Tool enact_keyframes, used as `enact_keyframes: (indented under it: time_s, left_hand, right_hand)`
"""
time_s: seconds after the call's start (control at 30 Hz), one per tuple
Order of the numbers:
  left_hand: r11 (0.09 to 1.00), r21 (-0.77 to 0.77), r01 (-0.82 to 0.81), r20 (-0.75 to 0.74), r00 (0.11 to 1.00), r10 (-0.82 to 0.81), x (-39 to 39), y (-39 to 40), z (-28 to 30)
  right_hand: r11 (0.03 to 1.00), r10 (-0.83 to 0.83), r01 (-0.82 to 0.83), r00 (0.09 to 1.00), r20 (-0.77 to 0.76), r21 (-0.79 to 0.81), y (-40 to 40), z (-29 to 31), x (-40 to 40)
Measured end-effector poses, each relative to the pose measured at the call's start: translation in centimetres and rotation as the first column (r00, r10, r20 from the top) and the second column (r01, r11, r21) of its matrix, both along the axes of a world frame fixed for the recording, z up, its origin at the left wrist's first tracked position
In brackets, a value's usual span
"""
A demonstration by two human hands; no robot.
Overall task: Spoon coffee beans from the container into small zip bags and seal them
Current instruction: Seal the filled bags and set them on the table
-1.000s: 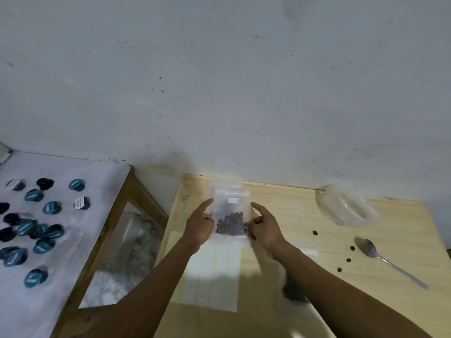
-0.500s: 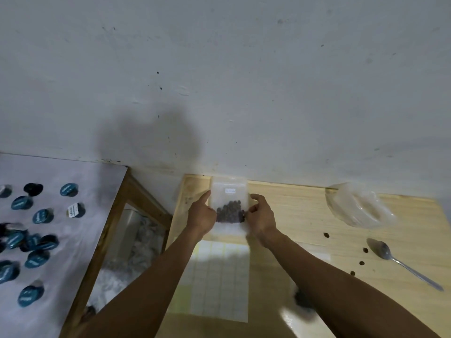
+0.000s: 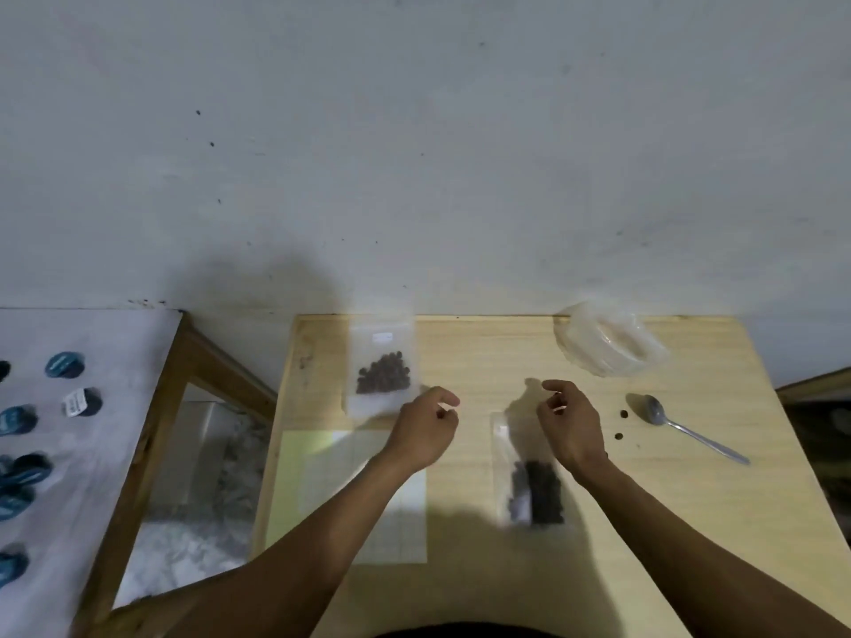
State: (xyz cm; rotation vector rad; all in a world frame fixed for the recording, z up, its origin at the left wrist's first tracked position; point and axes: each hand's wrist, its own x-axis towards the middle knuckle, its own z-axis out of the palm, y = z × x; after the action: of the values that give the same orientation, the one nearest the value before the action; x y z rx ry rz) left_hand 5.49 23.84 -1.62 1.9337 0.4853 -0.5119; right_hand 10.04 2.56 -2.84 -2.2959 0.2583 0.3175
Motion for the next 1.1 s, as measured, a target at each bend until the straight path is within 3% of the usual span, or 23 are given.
enact_keyframes:
  time_s: [0.17,0.3,0.53,0.57,0.63,0.7,1.1]
  left_hand:
    - [0.998,-0.041,0.040,-0.170,0.984,-0.047,-1.8,-5.4,-1.1]
    - [1.000,0.008,0.001,-0.206,0.979,0.000,-2.9,-6.0,-2.4]
    - [0.994,0.003,-0.107,-0.193,0.976,0.105,-4.3,-6.1,-0.8]
    - [0.990,0.025,-0.137,-0.169,0.976,0.139,-3.8,-6.4,-1.2]
    - [0.839,0.063,-0.541,0.004,0.841,0.542,-10.3,-2.4,2.3]
    - [0.817,0.061,-0.573,0.091,0.819,0.567,-9.7,-1.5,2.1]
    - [0.760,-0.110,-0.640,0.253,0.722,0.644,-12.8,2.4,2.1]
  right_hand:
    - [0.996,-0.052,0.044,0.995,-0.088,-0.083,-4.4,-0.2,-3.0]
    - [0.986,0.077,-0.100,0.983,-0.168,-0.135,-3.4,-0.6,-4.4]
    - [0.997,-0.050,0.064,0.961,-0.270,0.044,-0.9,-0.3,-5.0]
    - [0.993,-0.076,0.096,0.959,-0.274,0.062,-1.2,-0.6,-4.7]
    - [0.947,0.282,-0.224,0.924,-0.259,0.230,4.9,1.9,-5.9]
    - [0.938,0.271,-0.190,0.925,-0.268,0.291,5.8,1.3,-4.8]
    - [0.875,0.330,-0.210,0.918,-0.221,0.436,9.5,1.5,-5.3]
